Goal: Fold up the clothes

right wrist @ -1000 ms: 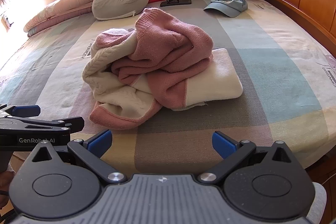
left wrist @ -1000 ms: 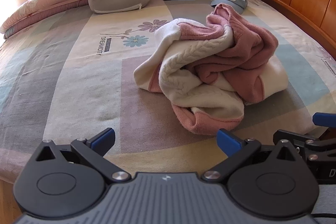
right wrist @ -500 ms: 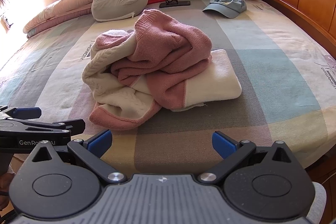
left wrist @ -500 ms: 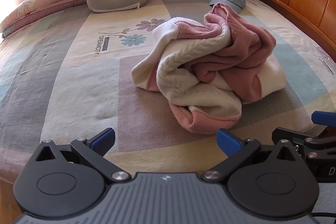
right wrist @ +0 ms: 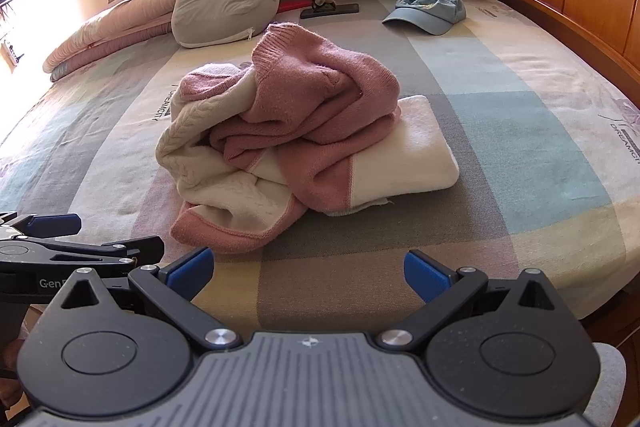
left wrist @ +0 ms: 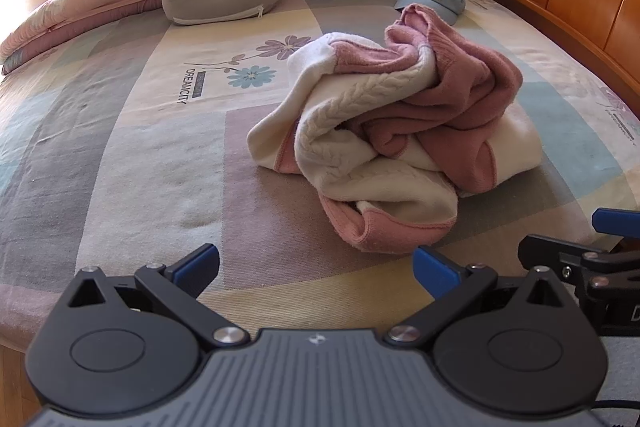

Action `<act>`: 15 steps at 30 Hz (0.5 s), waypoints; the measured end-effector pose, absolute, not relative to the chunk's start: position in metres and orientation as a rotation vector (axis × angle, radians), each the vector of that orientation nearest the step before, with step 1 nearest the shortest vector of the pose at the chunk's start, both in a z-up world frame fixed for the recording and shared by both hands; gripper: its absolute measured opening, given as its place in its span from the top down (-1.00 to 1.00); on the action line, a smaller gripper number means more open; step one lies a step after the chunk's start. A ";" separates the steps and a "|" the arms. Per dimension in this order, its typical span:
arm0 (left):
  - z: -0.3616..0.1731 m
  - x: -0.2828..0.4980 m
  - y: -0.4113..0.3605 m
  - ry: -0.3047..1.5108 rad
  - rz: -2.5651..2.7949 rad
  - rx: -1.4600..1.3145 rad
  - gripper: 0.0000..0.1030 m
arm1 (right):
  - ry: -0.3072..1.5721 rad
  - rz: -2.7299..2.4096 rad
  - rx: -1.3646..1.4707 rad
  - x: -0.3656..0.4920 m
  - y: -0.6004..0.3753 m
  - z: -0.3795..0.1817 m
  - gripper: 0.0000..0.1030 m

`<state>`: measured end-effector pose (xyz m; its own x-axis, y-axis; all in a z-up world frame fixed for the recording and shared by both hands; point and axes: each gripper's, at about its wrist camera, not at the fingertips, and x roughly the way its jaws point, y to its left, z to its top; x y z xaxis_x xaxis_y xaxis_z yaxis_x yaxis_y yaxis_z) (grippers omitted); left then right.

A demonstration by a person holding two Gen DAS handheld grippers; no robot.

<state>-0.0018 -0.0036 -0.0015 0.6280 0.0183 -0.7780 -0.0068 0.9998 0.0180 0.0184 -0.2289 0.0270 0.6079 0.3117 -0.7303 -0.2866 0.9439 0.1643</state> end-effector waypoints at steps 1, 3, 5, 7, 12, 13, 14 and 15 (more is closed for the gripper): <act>-0.001 -0.002 -0.004 0.892 0.014 0.014 -0.99 | 0.851 0.346 0.032 0.018 -0.229 0.027 -1.00; -0.001 -0.001 -0.003 0.891 0.014 0.015 -0.99 | 0.853 0.346 0.033 0.019 -0.229 0.027 -1.00; -0.001 -0.001 -0.003 0.891 0.013 0.015 -0.99 | 0.854 0.346 0.035 0.019 -0.229 0.027 -1.00; 0.000 -0.001 -0.003 0.892 0.014 0.015 -0.99 | 0.855 0.345 0.035 0.020 -0.230 0.027 -1.00; -0.001 0.000 -0.003 0.893 0.013 0.016 -0.99 | 0.856 0.345 0.035 0.020 -0.230 0.027 -1.00; -0.001 0.000 -0.004 0.893 0.013 0.016 -0.99 | 0.856 0.345 0.036 0.020 -0.230 0.027 -1.00; -0.001 0.000 -0.004 0.893 0.013 0.016 -0.99 | 0.856 0.345 0.036 0.020 -0.230 0.027 -1.00; -0.001 0.000 -0.004 0.894 0.013 0.016 -0.99 | 0.857 0.345 0.036 0.020 -0.230 0.027 -1.00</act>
